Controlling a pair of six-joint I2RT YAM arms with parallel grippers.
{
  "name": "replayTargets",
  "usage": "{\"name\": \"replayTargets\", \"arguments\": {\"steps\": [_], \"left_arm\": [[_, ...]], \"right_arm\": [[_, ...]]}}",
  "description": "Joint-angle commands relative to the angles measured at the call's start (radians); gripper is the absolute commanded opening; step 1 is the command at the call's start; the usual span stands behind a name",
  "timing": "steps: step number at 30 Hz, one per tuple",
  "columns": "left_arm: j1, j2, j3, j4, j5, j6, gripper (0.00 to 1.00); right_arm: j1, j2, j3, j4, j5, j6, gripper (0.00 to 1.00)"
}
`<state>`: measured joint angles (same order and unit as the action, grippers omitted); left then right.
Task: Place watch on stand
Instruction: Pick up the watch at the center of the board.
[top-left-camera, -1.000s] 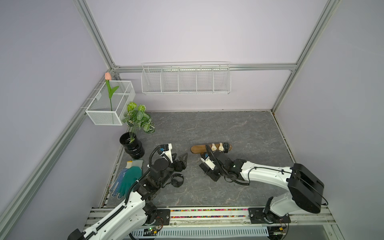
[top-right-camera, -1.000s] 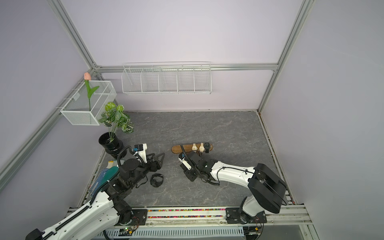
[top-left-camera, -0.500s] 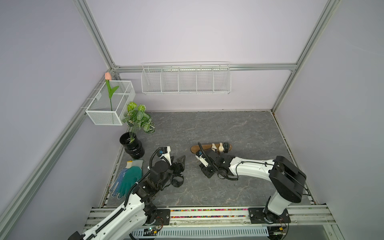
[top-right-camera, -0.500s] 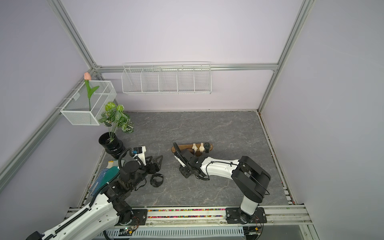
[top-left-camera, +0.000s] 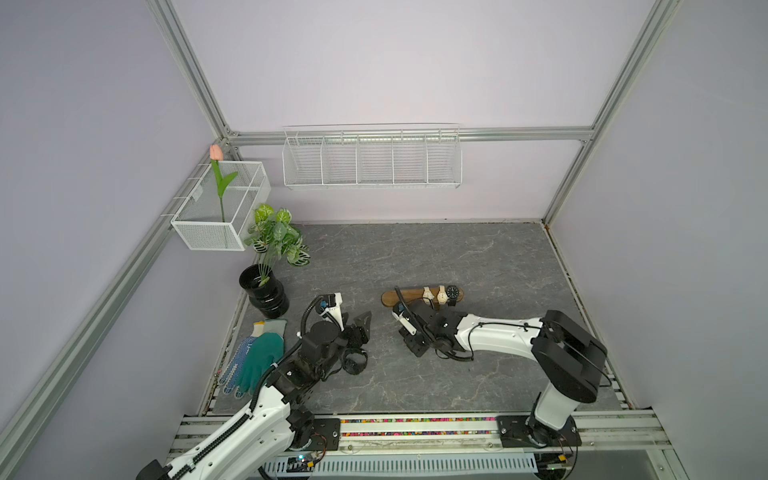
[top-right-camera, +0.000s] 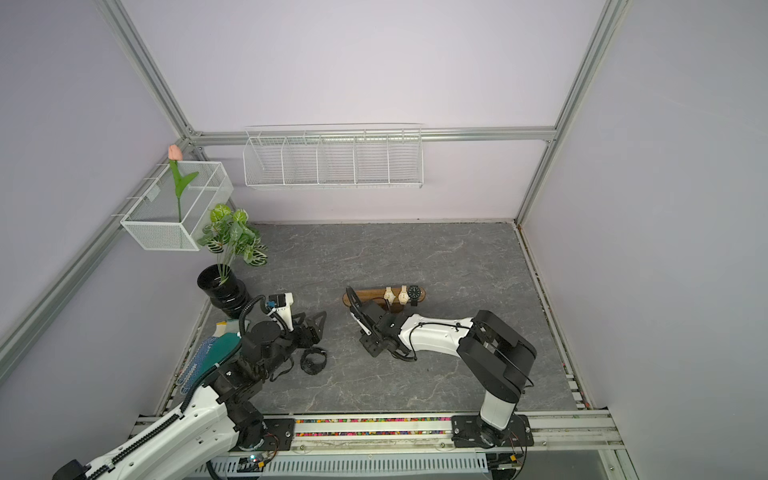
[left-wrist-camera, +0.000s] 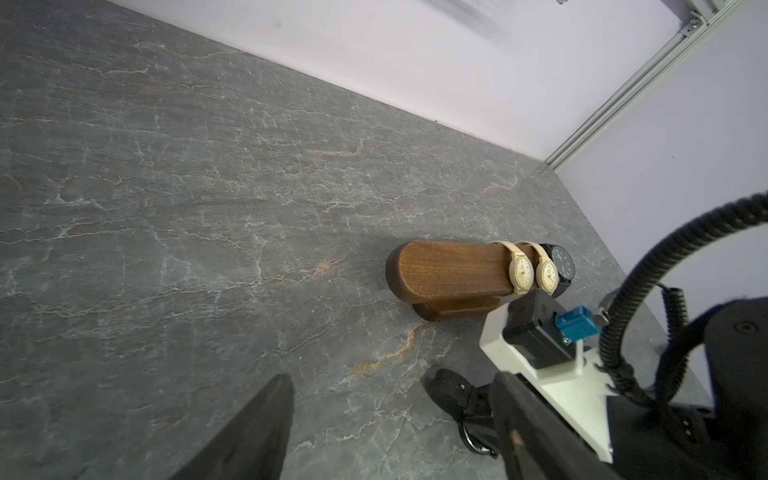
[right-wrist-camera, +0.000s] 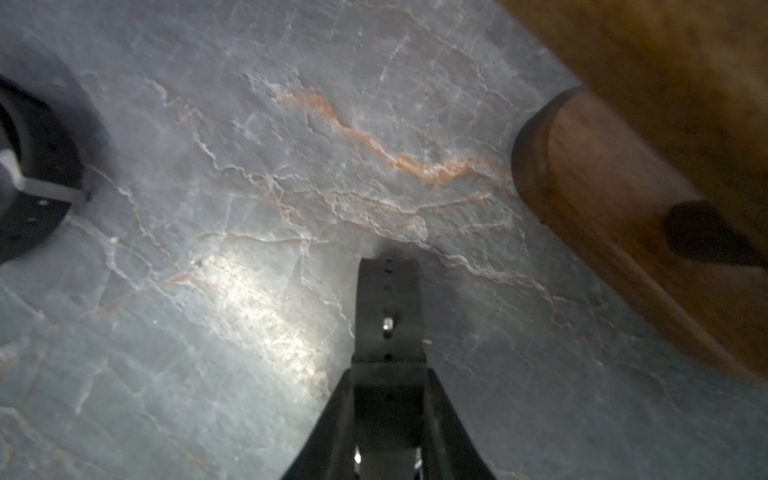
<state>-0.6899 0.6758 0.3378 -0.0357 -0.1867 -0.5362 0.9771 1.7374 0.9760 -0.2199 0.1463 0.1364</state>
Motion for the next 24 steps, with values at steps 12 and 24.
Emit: {"name": "replayTargets", "arguments": {"steps": [12,24], "left_arm": [[-0.008,0.247,0.076,0.074,0.219,0.118,0.72],[-0.191,0.35,0.084,0.195,0.172,0.272,0.61]], "right_arm": [[-0.006,-0.15,-0.058,0.016,-0.04,0.004,0.19],[-0.032,-0.369,-0.082,-0.137,-0.109,0.033,0.18]]}}
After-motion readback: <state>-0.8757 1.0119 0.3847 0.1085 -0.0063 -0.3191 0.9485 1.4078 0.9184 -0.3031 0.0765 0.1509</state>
